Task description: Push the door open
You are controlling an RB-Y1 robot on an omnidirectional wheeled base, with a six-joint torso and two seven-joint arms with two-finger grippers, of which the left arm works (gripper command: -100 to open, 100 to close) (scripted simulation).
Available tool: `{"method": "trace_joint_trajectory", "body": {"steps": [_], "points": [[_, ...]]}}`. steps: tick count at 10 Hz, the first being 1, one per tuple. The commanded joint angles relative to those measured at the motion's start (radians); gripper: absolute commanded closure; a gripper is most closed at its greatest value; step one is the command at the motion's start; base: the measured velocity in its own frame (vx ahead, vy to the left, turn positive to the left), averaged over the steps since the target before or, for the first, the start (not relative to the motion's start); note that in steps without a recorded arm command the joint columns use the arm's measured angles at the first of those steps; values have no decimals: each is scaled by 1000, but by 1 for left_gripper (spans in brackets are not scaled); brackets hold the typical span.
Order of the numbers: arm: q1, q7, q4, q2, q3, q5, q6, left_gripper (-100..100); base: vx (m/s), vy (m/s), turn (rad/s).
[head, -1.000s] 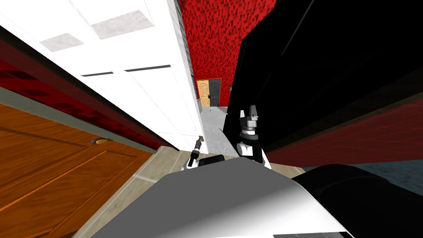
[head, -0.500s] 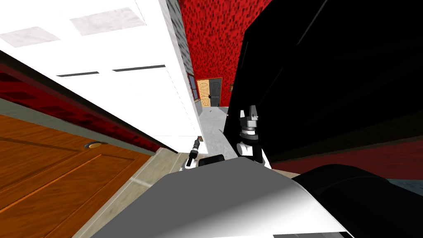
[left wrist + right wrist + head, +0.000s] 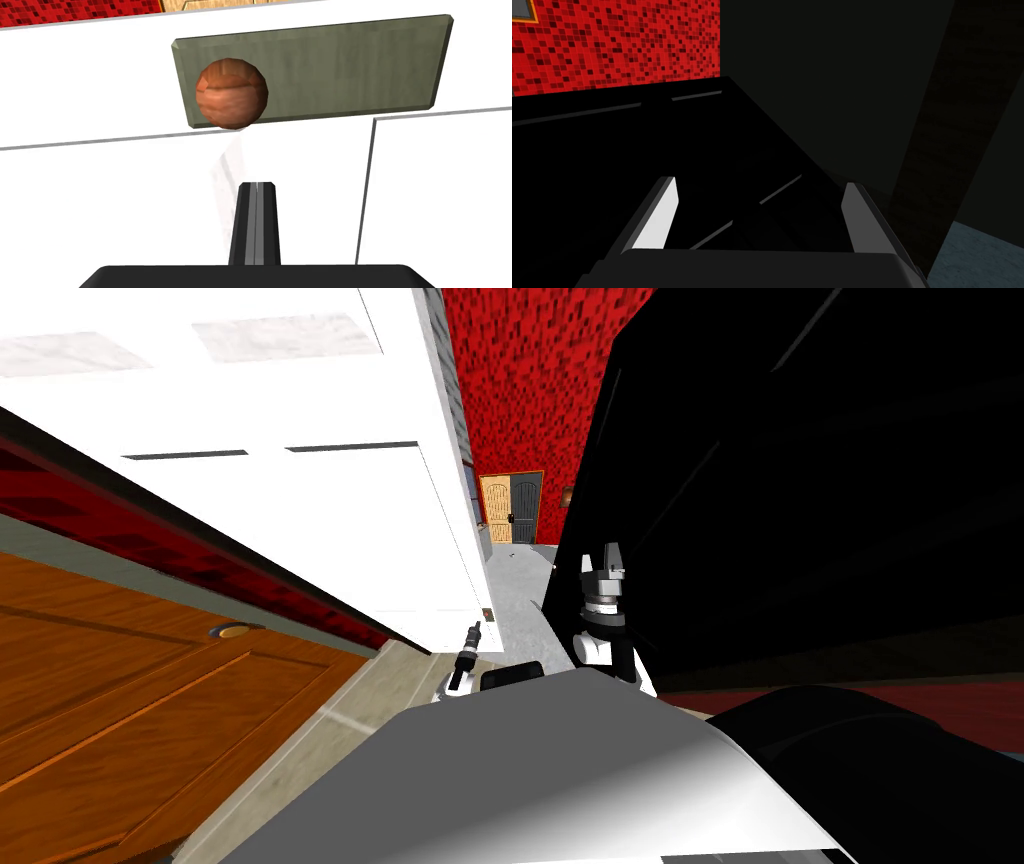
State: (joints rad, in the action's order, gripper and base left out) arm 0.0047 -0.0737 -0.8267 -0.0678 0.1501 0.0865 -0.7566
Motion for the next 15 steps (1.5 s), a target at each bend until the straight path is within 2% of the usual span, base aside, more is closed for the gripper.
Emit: {"method": "trace_joint_trajectory", "body": {"steps": [1, 5, 6, 7, 11, 15], "points": [[3, -4, -6, 1, 2, -1, 4, -100, -194, -3, 30], [8, -15, -21, 22, 9, -4, 13, -100, -199, 2, 32], [6, -12, -19, 18, 7, -4, 12, -100, -94, 1, 5], [5, -10, -17, 13, 4, -5, 10, -100, 93, -25, -32], [1, -4, -9, 11, -3, -8, 4, -100, 180, -55, -18], [-3, 3, 0, 26, -12, -12, -5, -100, 212, -46, -24]]}}
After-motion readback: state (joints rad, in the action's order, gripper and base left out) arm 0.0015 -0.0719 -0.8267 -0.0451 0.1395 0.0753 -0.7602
